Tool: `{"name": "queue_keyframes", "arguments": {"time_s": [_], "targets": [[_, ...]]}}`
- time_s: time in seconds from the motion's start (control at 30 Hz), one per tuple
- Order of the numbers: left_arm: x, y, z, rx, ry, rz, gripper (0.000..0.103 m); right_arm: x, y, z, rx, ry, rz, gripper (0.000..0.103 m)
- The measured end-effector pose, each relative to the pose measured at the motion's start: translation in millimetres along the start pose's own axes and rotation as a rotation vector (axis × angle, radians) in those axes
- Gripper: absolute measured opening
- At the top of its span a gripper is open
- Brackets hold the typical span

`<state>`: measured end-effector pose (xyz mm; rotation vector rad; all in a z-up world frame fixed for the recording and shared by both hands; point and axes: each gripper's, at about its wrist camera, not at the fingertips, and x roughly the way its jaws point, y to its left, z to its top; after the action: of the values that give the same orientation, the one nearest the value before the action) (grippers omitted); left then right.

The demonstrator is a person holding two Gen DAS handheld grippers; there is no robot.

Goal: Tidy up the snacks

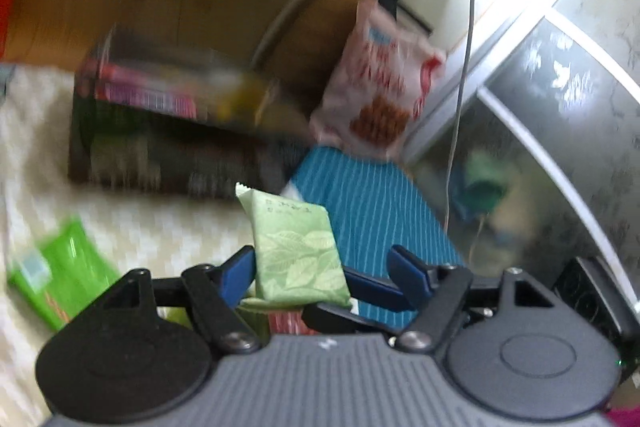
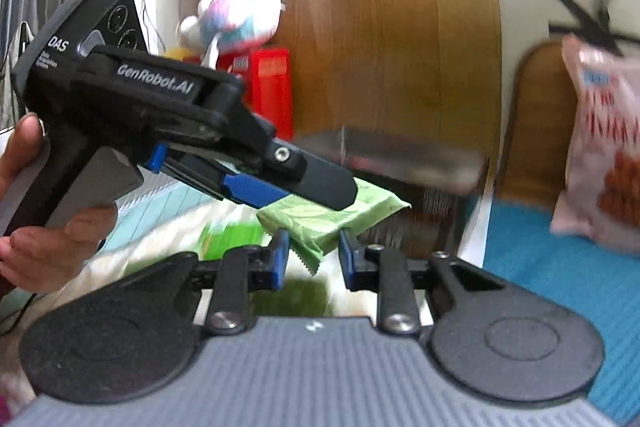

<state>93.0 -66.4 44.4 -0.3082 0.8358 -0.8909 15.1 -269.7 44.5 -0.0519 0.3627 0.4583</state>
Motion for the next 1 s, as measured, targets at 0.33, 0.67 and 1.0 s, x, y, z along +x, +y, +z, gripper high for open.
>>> {"name": "queue_keyframes", "arguments": {"time_s": [0.33,0.67,1.0], "targets": [[11.0,10.2,89.5,0.038,-0.18,0.104,0.082,86.0,-37.7,45.4,0.036,-0.031,-0.125,0.039],[-25.2,57.5,49.0,-0.088,-0.185,0.157,0.089,39.5,-48.6,-5.3,0.184,0.036,-0.025,0.05],[-8.4,32.7,-13.1,-0.117,0.025,-0.039,0.082,-30.8,-74.3,-60.9,0.485,0.138,-0.07,0.051]]}}
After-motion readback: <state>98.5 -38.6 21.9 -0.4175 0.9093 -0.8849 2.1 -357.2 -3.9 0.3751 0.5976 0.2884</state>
